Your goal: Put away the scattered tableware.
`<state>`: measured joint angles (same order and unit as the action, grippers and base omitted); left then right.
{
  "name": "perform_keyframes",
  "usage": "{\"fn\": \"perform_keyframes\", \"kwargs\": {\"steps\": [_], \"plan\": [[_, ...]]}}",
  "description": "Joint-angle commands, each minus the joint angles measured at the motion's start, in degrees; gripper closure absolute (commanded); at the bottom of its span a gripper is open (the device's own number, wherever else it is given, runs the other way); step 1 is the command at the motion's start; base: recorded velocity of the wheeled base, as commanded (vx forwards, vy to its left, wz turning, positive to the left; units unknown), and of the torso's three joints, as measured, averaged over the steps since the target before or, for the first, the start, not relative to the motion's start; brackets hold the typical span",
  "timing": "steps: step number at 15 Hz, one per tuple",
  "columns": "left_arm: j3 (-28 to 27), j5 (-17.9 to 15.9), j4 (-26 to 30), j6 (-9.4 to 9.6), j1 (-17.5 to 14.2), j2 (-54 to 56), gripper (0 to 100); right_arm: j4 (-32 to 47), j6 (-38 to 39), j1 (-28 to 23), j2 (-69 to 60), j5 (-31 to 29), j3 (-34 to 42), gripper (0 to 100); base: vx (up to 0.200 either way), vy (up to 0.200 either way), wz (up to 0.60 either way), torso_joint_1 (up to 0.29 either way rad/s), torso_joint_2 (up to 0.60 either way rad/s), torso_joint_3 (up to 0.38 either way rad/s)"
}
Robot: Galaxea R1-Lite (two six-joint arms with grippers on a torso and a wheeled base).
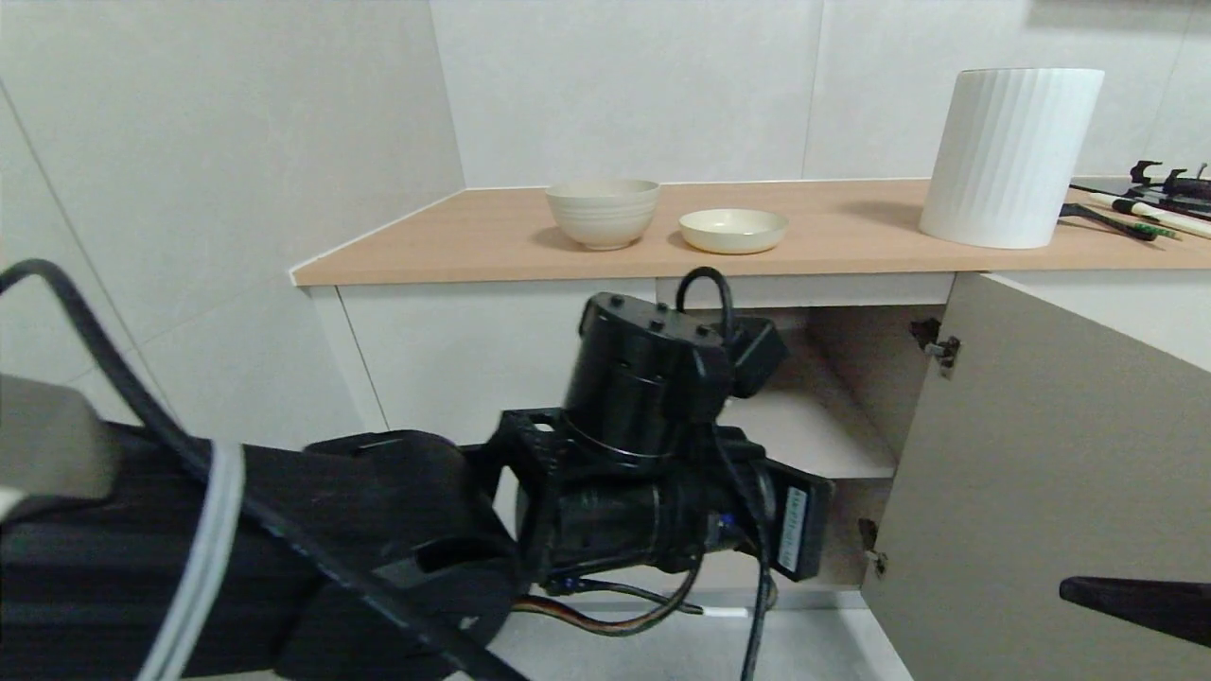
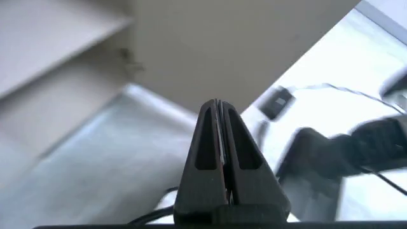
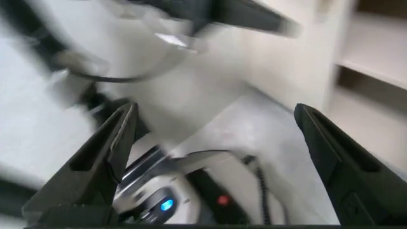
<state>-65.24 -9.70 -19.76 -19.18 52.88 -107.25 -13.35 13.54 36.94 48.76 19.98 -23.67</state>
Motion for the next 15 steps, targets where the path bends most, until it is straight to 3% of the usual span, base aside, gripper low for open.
{"fn": "perform_keyframes", "kwargs": {"steps": [1, 3, 5, 6, 10, 11, 15], "plan": [[8.8, 1.8, -0.3, 0.28, -7.5, 11.9, 100, -0.5, -0.3, -0.3, 9.1, -4.7, -3.9, 0, 0.000, 0.000, 0.00, 0.000, 0.00, 0.000], [16.6, 1.7, -0.9, 0.81, -13.5, 21.2, 100, -1.6, -0.4, -0.4, 15.0, -6.4, -8.1, 0, 0.000, 0.000, 0.00, 0.000, 0.00, 0.000], [22.6, 0.6, -0.8, 3.00, -20.5, 28.7, 100, -1.9, -0.4, -0.4, 20.4, -7.7, -14.3, 0, 0.000, 0.000, 0.00, 0.000, 0.00, 0.000], [25.3, -2.3, -0.8, 3.71, -24.9, 32.7, 100, -1.1, -0.4, -0.4, 23.7, -7.8, -18.9, 0, 0.000, 0.000, 0.00, 0.000, 0.00, 0.000], [27.1, -7.9, -0.2, 3.36, -34.4, 37.8, 100, -0.5, -2.6, -4.0, 31.6, -8.4, -27.0, 0, 0.000, 0.000, 0.00, 0.000, 0.00, 0.000], [26.9, -7.9, -0.3, 3.36, -34.6, 37.5, 0, -0.2, -2.5, -4.0, 32.1, -9.1, -27.5, 0, 0.000, 0.000, 0.00, 0.000, 0.00, 0.000], [24.6, -7.6, -0.9, 2.30, -34.9, 36.3, 0, 11.9, -0.8, -3.9, 32.4, -15.2, -33.9, 0, 0.000, 0.000, 0.00, 0.000, 0.00, 0.000]]}}
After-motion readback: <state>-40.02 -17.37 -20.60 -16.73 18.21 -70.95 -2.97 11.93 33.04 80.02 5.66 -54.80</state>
